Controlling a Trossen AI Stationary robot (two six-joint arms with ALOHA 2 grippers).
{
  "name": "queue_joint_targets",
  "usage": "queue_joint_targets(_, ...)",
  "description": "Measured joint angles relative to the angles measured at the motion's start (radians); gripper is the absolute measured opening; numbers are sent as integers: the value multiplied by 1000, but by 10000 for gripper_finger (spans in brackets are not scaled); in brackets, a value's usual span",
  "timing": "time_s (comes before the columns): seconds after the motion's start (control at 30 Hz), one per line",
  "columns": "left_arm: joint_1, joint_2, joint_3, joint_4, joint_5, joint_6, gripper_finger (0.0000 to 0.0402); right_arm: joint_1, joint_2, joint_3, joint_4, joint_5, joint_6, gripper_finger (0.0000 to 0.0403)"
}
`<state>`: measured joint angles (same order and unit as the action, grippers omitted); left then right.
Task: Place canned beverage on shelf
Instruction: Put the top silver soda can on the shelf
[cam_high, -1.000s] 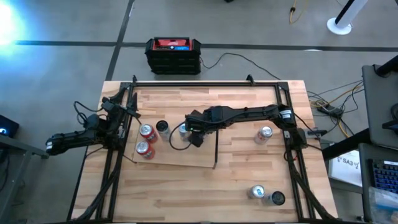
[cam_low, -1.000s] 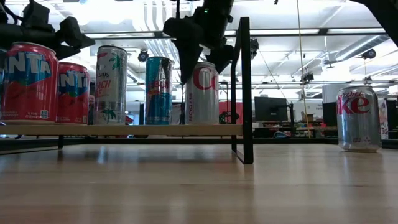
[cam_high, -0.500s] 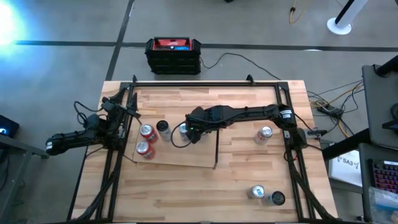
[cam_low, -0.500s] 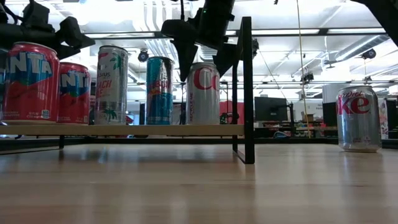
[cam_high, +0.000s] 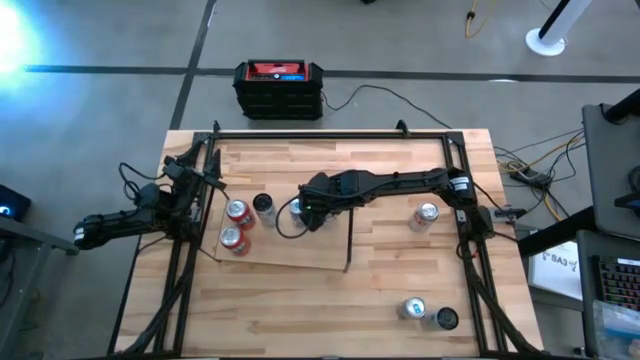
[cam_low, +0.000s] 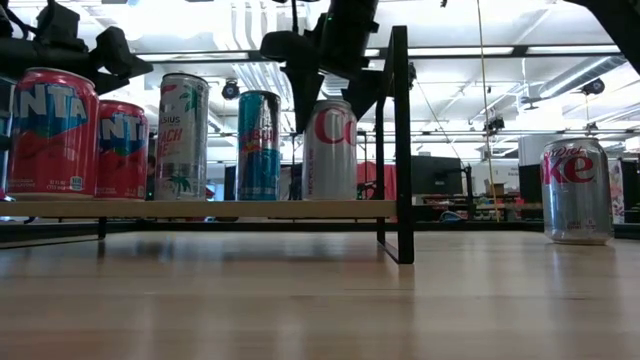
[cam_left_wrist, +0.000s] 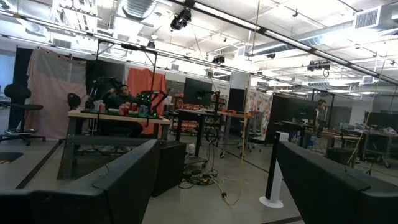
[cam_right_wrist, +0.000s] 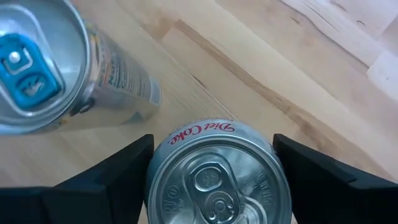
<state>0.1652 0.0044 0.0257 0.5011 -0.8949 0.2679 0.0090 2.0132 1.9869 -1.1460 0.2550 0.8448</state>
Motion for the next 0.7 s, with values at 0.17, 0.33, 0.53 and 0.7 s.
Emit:
queue_joint_targets(0.17,0,0,0,0,0,0,311,0,0,2,6,8,62,298)
queue_joint_targets(0.33,0,0,0,0,0,0,311,0,0,2,8,9,128,301)
queue_joint_targets(0.53,0,0,0,0,0,0,311,0,0,3,0,29,163,302)
queue_joint_targets(0.7,0,0,0,0,0,0,311,0,0,3,-3,30,112,303)
